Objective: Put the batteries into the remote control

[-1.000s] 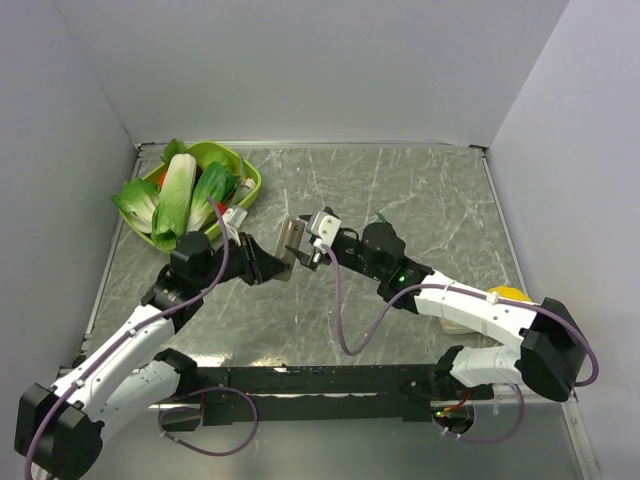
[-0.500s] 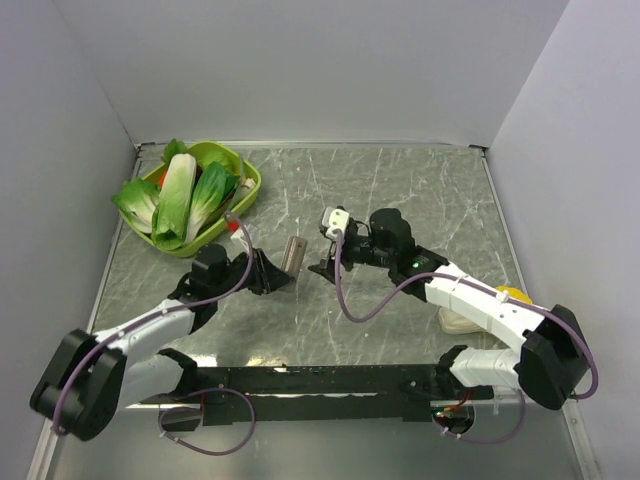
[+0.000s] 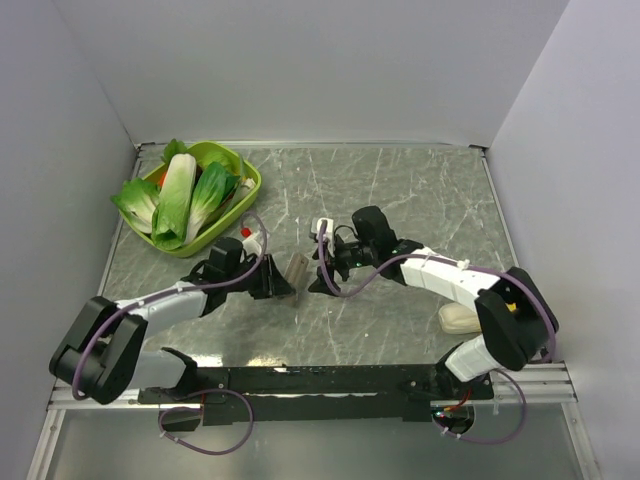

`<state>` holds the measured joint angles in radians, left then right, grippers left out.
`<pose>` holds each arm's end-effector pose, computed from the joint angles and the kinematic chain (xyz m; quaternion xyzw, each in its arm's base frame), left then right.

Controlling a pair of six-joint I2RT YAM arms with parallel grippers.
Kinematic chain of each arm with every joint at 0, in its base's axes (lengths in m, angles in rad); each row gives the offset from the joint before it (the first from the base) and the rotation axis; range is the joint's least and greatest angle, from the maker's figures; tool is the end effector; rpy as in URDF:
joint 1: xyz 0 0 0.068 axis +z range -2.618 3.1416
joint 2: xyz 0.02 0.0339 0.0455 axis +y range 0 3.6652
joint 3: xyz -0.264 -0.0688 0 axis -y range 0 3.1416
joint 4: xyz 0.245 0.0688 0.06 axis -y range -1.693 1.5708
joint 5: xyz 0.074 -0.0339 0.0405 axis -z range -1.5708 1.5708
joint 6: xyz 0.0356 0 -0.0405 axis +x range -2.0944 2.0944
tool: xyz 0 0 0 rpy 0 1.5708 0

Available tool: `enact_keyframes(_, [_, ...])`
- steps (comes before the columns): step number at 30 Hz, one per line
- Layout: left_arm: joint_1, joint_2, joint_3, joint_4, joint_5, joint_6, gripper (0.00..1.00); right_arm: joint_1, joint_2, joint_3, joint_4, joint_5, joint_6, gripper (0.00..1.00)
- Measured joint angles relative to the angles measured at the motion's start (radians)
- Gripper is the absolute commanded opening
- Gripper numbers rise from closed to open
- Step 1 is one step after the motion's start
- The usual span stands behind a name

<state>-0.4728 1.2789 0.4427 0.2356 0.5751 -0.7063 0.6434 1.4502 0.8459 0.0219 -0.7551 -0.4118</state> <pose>0.2035 -0.1258 0.1660 0.0325 0.8579 -0.4571 0.2322 0.2313 0.2039 0.2308 -0.5631 0.6190 0.3733 0.4005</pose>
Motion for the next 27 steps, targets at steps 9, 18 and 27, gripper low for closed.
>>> enact_keyframes(9, [-0.001,0.127,0.037,-0.160,-0.021,0.033,0.02,0.000,0.131,-0.001,0.139,-0.063,0.051,1.00])
enact_keyframes(18, [-0.013,0.159,0.078,-0.188,-0.068,0.059,0.02,-0.008,0.249,-0.025,0.298,-0.113,0.134,1.00])
enact_keyframes(27, [-0.019,0.175,0.084,-0.178,-0.066,0.058,0.02,-0.057,0.376,-0.103,0.582,-0.201,0.310,1.00])
